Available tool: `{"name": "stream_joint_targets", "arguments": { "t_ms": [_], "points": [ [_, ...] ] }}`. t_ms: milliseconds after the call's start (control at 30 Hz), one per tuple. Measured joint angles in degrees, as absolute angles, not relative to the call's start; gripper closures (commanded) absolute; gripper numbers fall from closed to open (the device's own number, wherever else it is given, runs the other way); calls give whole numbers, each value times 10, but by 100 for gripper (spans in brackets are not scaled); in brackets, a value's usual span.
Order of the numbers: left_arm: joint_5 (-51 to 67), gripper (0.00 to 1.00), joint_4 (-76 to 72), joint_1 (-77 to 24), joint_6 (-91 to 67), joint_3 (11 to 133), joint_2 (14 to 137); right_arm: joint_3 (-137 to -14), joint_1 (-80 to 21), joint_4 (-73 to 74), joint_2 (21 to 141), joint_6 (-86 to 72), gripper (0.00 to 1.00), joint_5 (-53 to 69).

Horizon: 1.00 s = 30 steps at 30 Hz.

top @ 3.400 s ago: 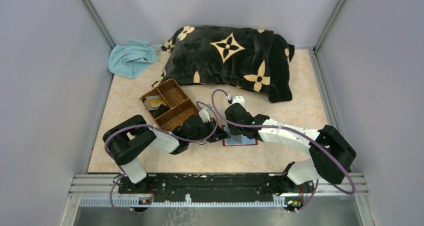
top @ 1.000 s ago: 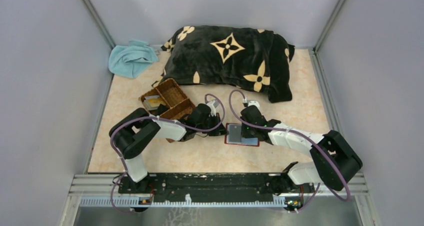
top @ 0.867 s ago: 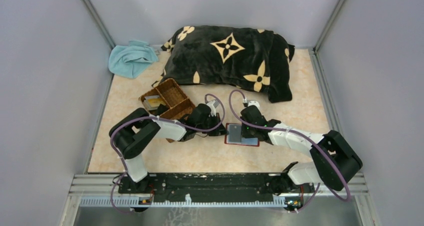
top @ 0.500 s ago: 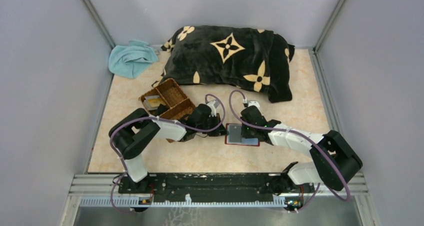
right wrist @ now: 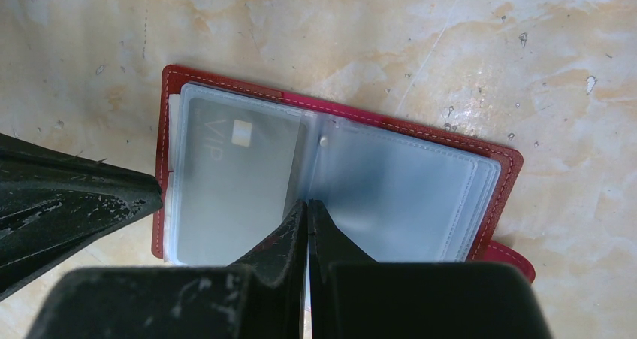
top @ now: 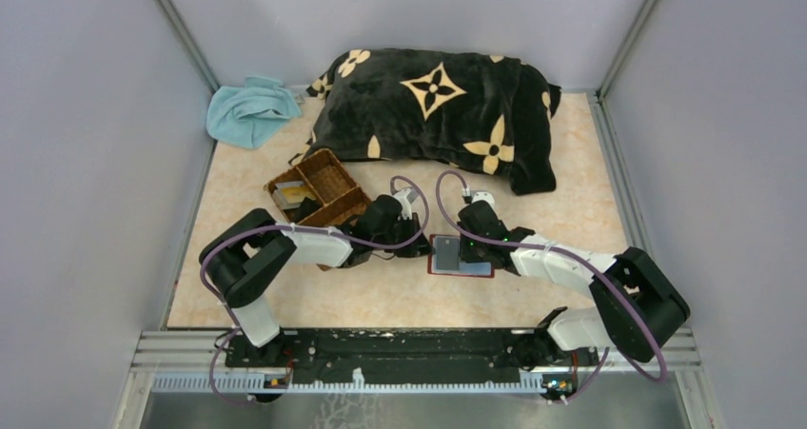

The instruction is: Take the credit cards out of the card holder

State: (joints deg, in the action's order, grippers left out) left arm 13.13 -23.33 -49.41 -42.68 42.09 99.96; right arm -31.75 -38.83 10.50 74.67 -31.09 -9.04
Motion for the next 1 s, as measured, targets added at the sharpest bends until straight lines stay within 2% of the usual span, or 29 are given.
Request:
{"name": "stream_joint_targets", "arguments": {
  "t_ms": [1000],
  "points": [
    [161, 100, -275, -495, -449, 423, 1038, -315, -388, 102, 747, -310, 100, -94]
  ]
}}
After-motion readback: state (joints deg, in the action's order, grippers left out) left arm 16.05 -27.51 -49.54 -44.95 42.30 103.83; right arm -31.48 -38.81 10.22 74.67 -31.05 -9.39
